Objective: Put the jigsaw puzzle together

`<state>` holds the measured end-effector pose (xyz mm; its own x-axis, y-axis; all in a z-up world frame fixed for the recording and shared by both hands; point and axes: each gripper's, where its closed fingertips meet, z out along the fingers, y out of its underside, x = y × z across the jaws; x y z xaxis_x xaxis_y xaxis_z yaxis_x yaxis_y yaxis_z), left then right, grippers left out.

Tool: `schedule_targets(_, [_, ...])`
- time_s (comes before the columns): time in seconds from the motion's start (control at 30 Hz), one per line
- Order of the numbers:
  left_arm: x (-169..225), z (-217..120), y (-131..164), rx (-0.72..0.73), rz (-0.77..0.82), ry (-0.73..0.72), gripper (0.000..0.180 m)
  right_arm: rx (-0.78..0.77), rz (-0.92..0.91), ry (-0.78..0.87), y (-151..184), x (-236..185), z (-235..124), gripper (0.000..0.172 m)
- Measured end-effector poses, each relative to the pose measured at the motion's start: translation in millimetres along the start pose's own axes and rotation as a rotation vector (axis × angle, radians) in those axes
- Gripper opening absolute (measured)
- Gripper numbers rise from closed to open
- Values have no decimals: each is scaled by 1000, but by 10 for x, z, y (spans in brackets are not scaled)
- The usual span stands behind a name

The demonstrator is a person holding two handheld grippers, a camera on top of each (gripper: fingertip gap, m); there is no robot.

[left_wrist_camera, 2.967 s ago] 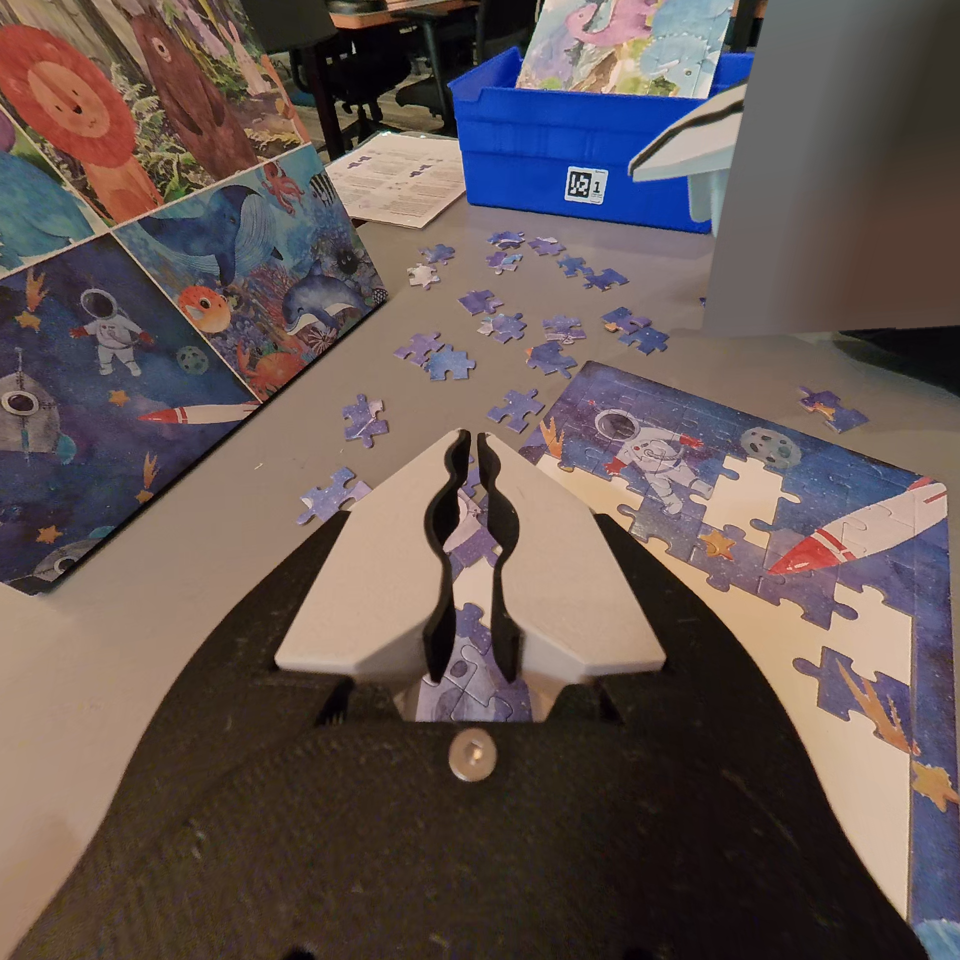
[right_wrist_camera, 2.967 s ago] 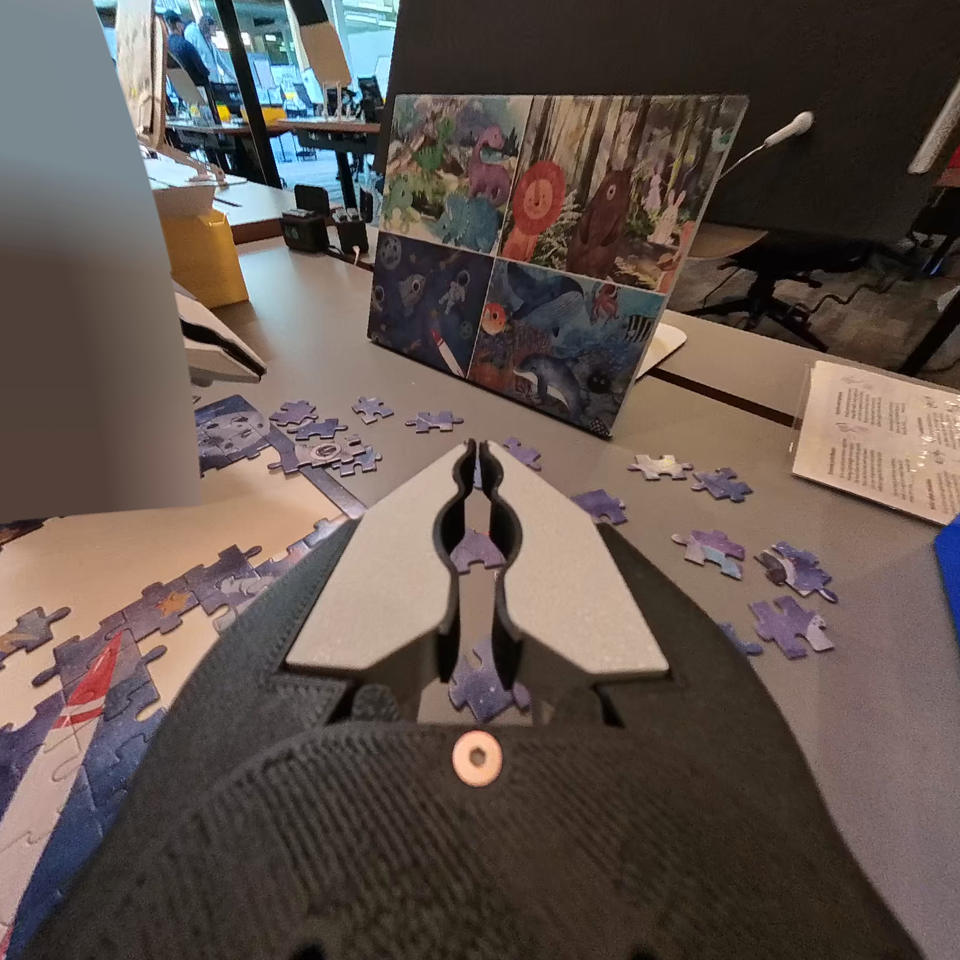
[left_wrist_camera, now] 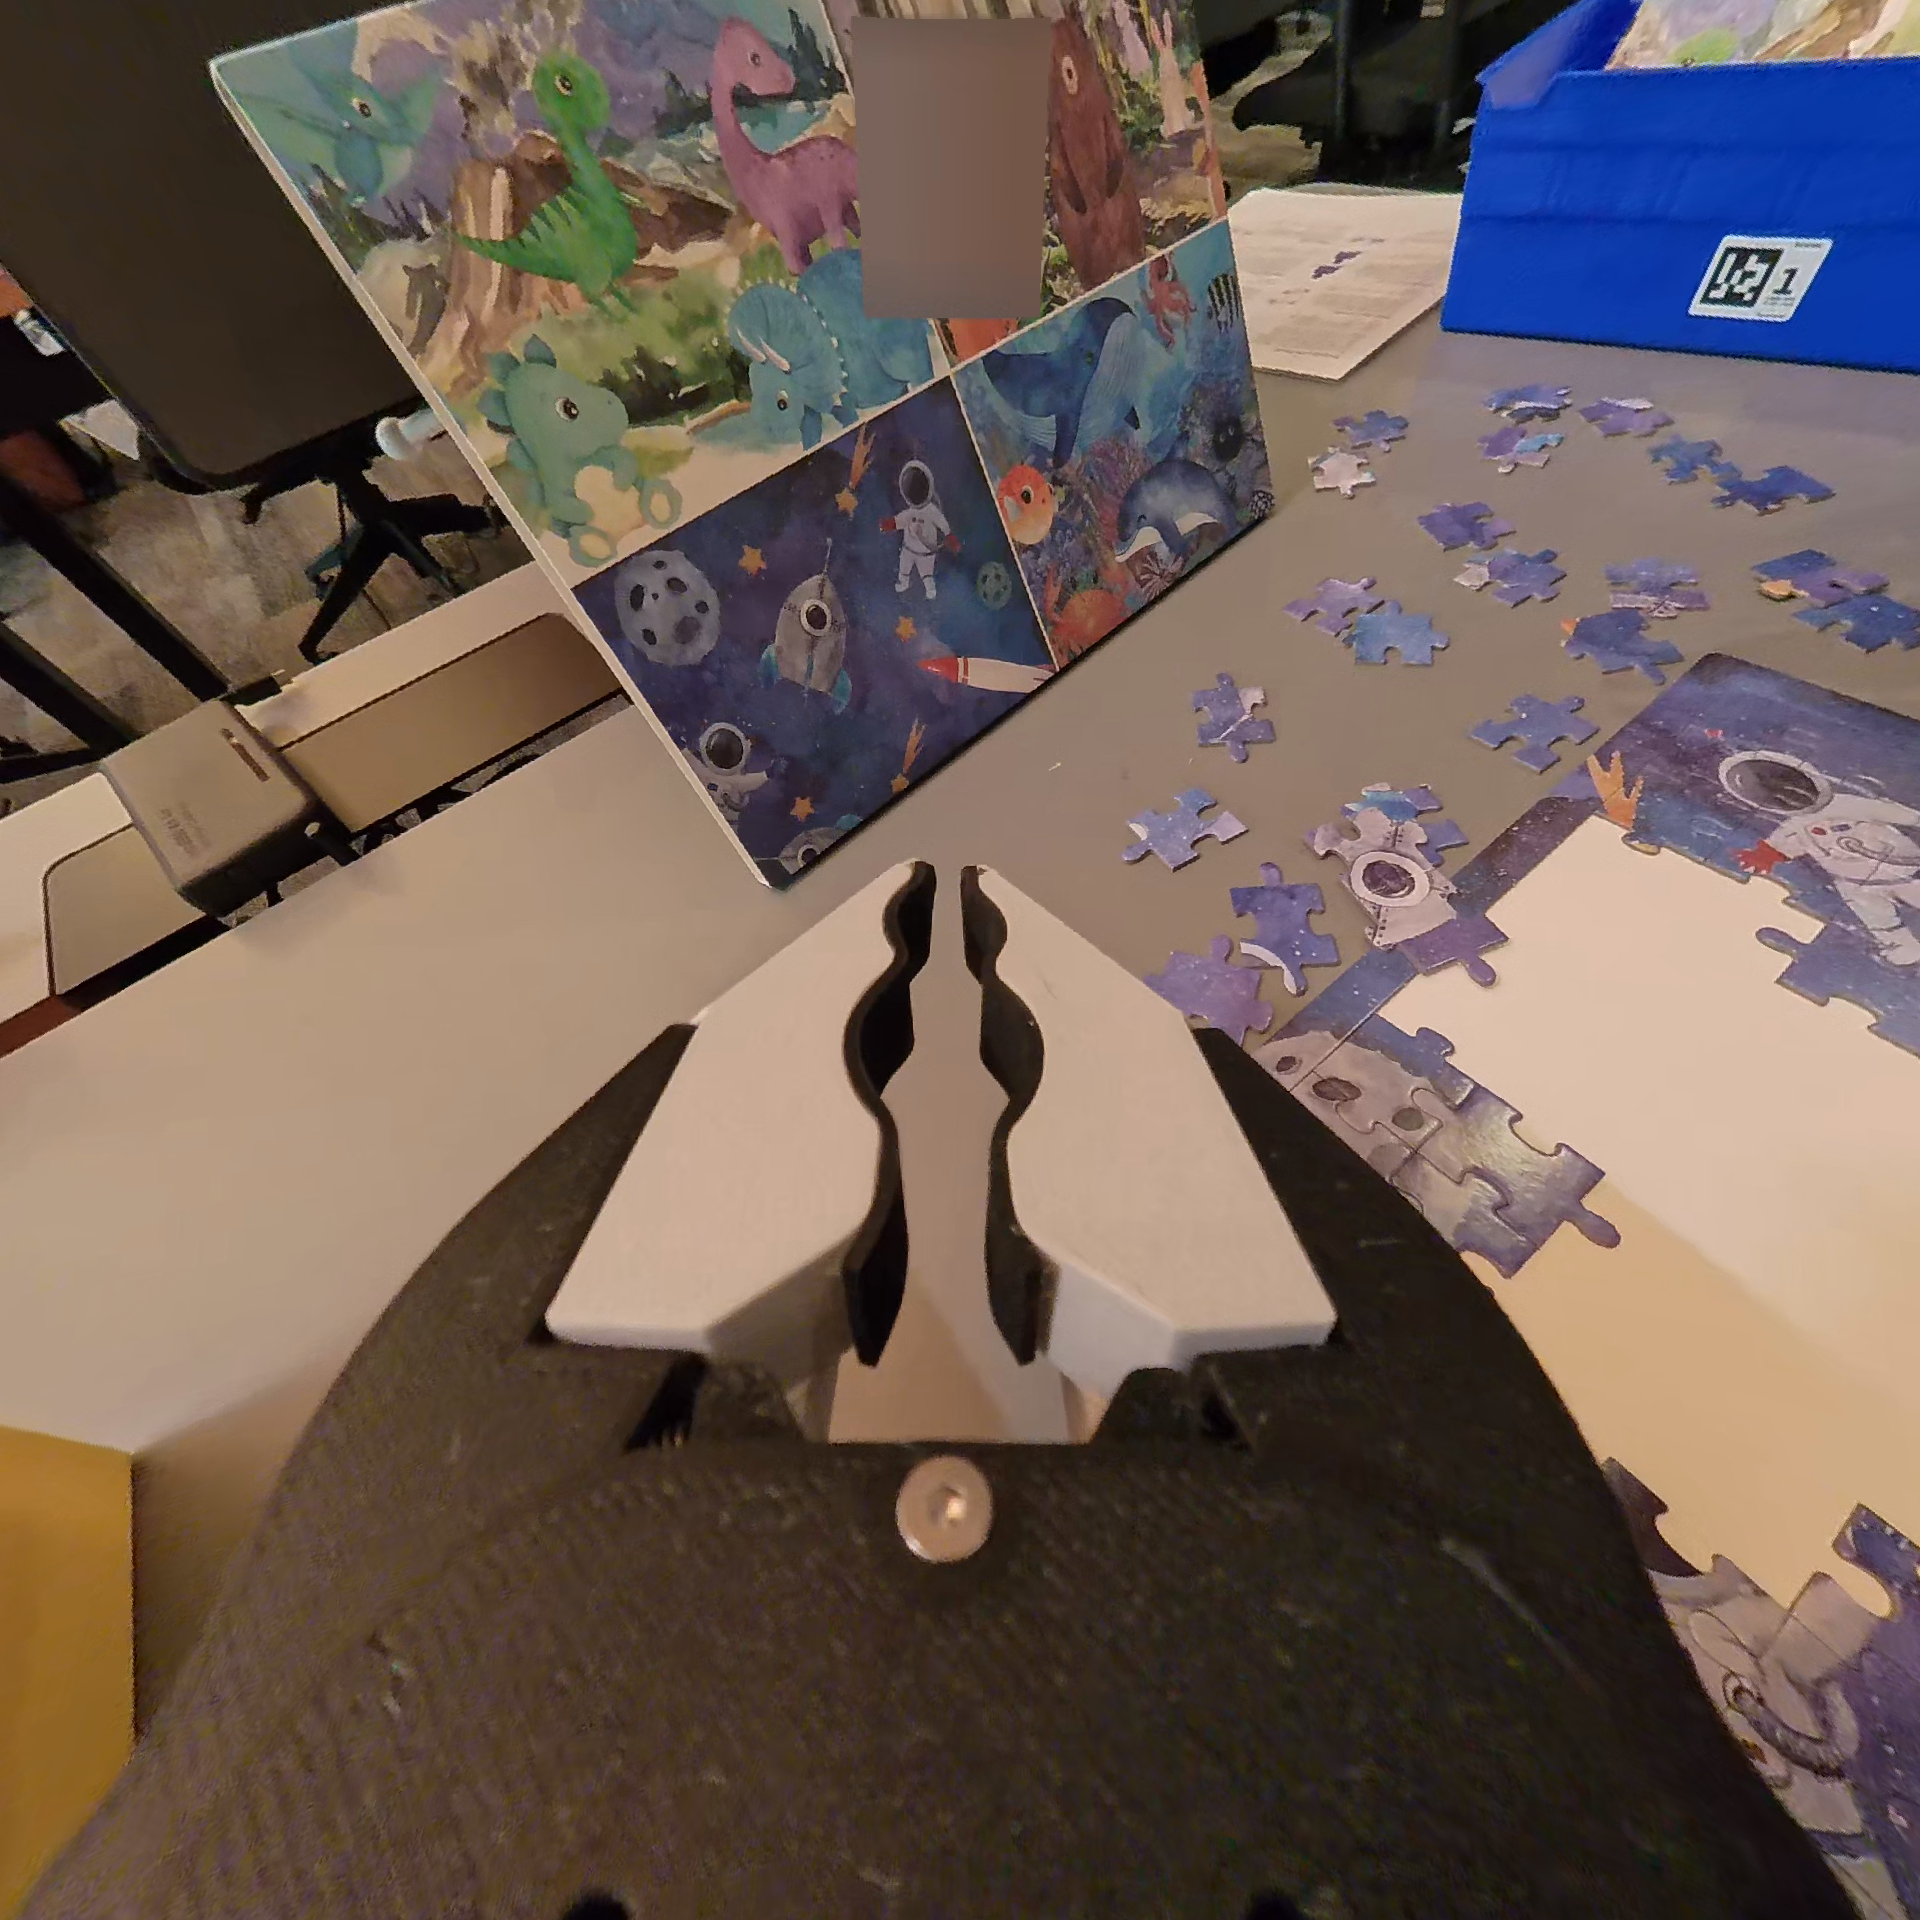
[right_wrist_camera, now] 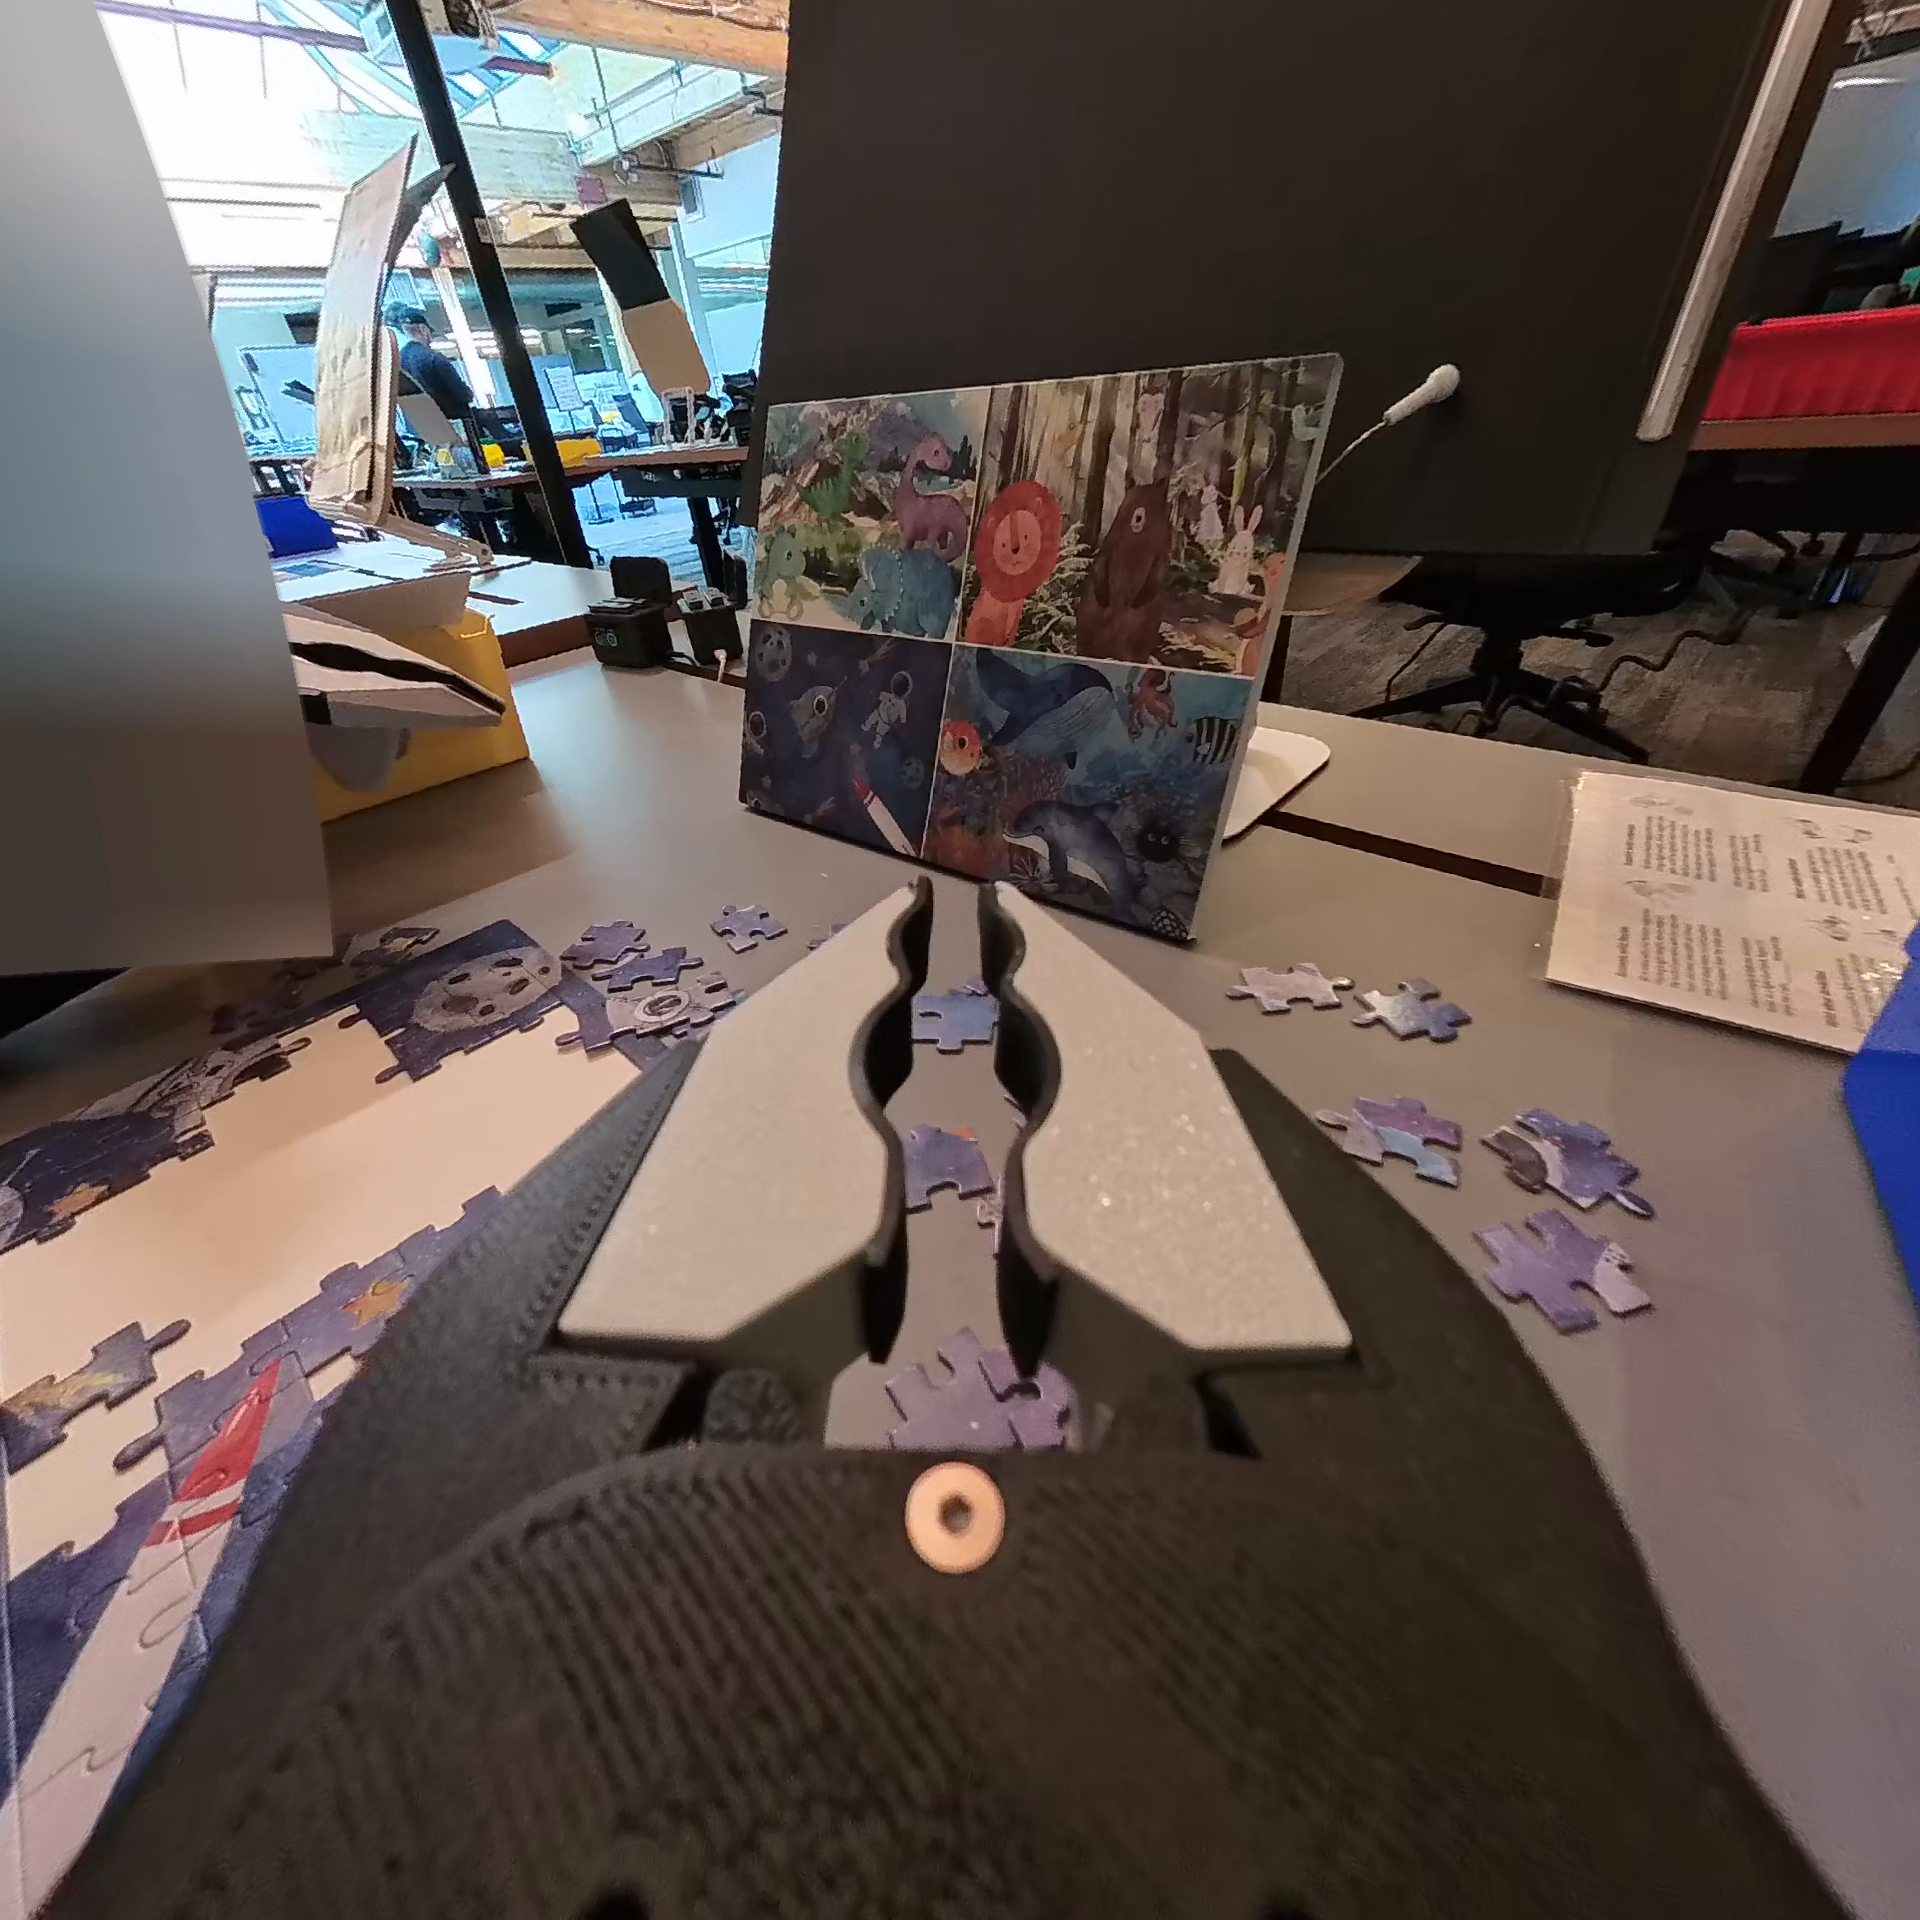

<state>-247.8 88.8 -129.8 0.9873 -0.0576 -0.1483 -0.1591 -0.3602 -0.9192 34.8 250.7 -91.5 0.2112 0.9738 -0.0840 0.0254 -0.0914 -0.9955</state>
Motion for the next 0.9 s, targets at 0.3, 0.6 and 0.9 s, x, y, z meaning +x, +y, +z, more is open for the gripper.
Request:
schedule_targets(0.3, [45,45,37,-17,8,12,6,-2,3,-10,6,-25,13,8])
schedule_targets(0.6, [90,70,52,-26,16,23,7,2,8,-12,2,-23,11,8])
schedule_targets(0.9, [132,98,76,-39,29,31,8,16,5,-4,-27,-15,-6,8])
